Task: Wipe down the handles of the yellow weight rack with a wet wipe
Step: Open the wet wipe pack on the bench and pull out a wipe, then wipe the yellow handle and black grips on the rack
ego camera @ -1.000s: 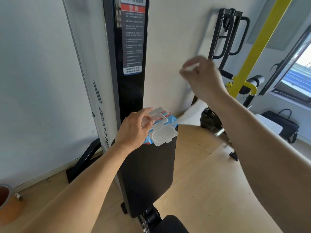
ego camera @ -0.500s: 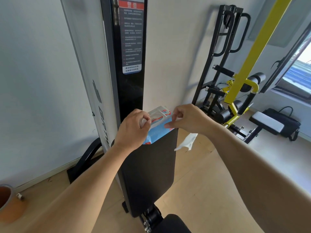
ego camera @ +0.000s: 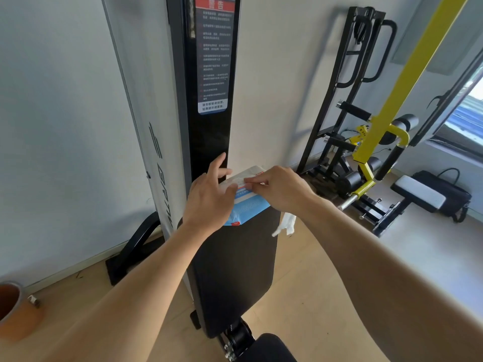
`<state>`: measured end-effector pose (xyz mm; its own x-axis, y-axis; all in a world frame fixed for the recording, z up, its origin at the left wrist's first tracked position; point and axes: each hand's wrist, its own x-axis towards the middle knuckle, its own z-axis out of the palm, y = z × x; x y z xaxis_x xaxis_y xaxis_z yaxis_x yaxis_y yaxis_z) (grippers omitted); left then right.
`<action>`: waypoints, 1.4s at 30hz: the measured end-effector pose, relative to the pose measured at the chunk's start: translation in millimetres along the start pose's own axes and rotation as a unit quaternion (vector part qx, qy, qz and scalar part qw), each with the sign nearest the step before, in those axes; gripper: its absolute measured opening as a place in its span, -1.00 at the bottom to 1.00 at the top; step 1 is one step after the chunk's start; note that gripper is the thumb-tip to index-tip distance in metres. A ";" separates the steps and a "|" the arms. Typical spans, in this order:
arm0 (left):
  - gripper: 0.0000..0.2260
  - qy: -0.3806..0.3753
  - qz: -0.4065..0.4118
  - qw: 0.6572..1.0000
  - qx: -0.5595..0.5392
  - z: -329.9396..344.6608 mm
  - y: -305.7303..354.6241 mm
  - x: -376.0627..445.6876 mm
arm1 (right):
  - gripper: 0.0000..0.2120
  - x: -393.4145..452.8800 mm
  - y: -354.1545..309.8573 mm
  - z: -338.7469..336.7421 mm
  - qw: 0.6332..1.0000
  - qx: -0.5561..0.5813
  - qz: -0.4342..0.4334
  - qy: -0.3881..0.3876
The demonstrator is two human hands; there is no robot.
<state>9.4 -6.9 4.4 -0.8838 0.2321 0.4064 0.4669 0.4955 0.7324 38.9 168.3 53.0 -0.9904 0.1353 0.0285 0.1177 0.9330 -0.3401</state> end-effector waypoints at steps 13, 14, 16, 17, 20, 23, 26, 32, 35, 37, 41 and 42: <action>-0.70 0.172 0.077 0.975 -0.116 -10.1 9.0 -23.5 | -0.59 -59.4 7.1 -47.4 0.823 0.560 0.019 -0.094; -0.70 0.172 0.118 0.969 -0.134 -8.6 16.2 -31.8 | -0.57 -67.9 8.5 -52.8 0.792 0.601 0.022 -0.107; -0.68 0.123 0.159 0.960 -0.193 -3.3 36.8 -49.7 | -0.59 -83.0 10.3 -59.8 0.768 0.629 0.021 -0.114; -0.64 0.079 0.141 0.962 -0.218 -1.2 49.4 -57.2 | -0.61 -89.0 12.8 -61.1 0.765 0.635 0.019 -0.110; -0.59 -0.121 0.003 0.951 -0.286 8.1 82.2 -68.0 | -0.66 -105.8 26.8 -64.9 0.769 0.633 0.017 -0.087; -0.64 -0.210 -0.048 0.921 -0.324 28.4 92.8 -66.3 | -0.66 -124.2 51.4 -69.6 0.793 0.607 0.033 -0.049; -0.64 -0.233 -0.066 0.908 -0.341 47.9 99.6 -71.0 | -0.65 -143.6 80.5 -70.4 0.835 0.544 0.078 0.015; -0.67 -0.283 -0.169 0.861 -0.387 93.5 145.7 -99.2 | -0.65 -187.6 149.6 -73.9 0.853 0.489 0.141 0.116; -0.75 -0.283 -0.229 0.842 -0.399 133.1 174.2 -122.1 | -0.61 -215.6 198.4 -57.2 0.790 0.566 0.199 0.130; -0.77 -0.272 -0.259 0.841 -0.389 164.3 193.9 -140.8 | -0.49 -242.1 229.3 -41.9 0.780 0.579 0.235 0.022; -0.75 -0.246 -0.305 0.850 -0.352 220.9 226.3 -178.6 | -0.51 -297.9 280.1 -27.6 0.798 0.568 0.185 -0.083; -0.76 -0.249 -0.313 0.851 -0.341 231.4 232.2 -186.6 | -0.58 -307.0 291.7 -27.6 0.797 0.574 0.179 -0.061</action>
<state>275.5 258.5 -27.7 -0.7910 0.5101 -0.3379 -0.3407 0.0916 0.9357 379.3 408.1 -29.0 -0.9164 0.2245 -0.3313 0.3196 -0.0880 -0.9435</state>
